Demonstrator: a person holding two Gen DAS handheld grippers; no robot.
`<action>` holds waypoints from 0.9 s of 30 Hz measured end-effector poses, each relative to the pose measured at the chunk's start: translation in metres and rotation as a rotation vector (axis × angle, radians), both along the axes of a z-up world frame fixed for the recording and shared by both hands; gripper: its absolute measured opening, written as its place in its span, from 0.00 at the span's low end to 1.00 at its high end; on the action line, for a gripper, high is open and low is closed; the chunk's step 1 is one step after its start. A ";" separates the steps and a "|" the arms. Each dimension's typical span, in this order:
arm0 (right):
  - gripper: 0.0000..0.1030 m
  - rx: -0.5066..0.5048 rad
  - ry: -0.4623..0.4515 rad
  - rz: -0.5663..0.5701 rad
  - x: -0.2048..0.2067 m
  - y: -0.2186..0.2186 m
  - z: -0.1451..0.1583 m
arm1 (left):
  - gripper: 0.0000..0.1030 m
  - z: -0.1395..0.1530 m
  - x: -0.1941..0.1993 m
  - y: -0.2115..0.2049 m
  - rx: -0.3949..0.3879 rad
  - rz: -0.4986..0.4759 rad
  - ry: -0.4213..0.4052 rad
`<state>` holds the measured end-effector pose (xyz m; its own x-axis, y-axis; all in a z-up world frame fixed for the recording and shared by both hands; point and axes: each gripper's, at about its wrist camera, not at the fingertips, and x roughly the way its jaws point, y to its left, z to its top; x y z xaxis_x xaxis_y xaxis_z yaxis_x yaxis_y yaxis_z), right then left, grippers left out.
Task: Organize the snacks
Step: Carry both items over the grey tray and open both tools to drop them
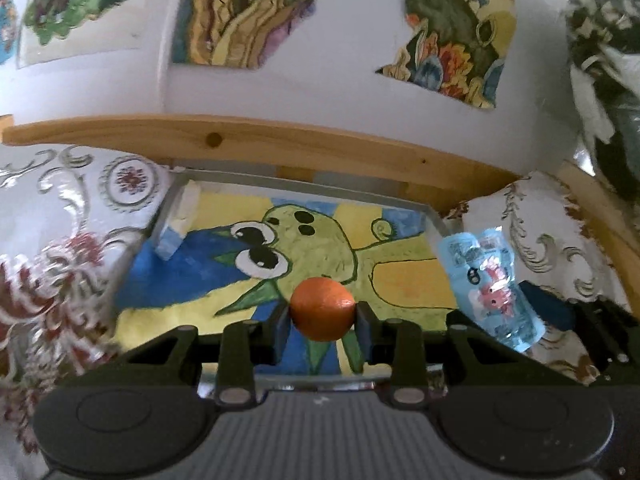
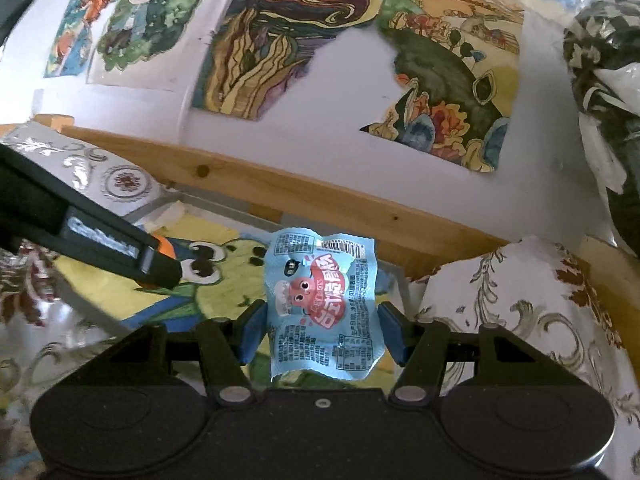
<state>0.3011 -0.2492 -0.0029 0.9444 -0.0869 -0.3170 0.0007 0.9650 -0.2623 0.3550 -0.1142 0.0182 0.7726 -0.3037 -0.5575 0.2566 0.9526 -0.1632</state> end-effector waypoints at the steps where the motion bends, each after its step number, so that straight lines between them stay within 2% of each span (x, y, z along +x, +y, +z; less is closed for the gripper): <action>1: 0.60 -0.007 -0.002 -0.007 0.006 -0.002 -0.001 | 0.37 -0.003 0.008 -0.005 0.005 0.000 0.010; 8: 0.60 -0.016 0.051 -0.019 0.034 -0.016 -0.016 | 0.37 -0.024 0.044 -0.020 0.004 0.004 0.106; 11: 0.61 0.004 0.092 -0.026 0.043 -0.023 -0.022 | 0.37 -0.030 0.053 -0.028 0.026 -0.001 0.132; 21: 0.60 0.101 0.184 -0.050 0.060 -0.041 -0.037 | 0.38 -0.040 0.064 -0.041 0.073 -0.001 0.198; 25: 0.60 0.117 0.185 -0.054 0.062 -0.044 -0.038 | 0.38 -0.043 0.067 -0.042 0.079 0.010 0.214; 27: 0.64 0.134 0.177 -0.059 0.060 -0.046 -0.037 | 0.39 -0.041 0.066 -0.042 0.070 0.011 0.220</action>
<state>0.3615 -0.2950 -0.0395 0.8674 -0.0866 -0.4901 0.0237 0.9908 -0.1332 0.4215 -0.1558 -0.0232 0.6333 -0.2506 -0.7322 0.2121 0.9661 -0.1471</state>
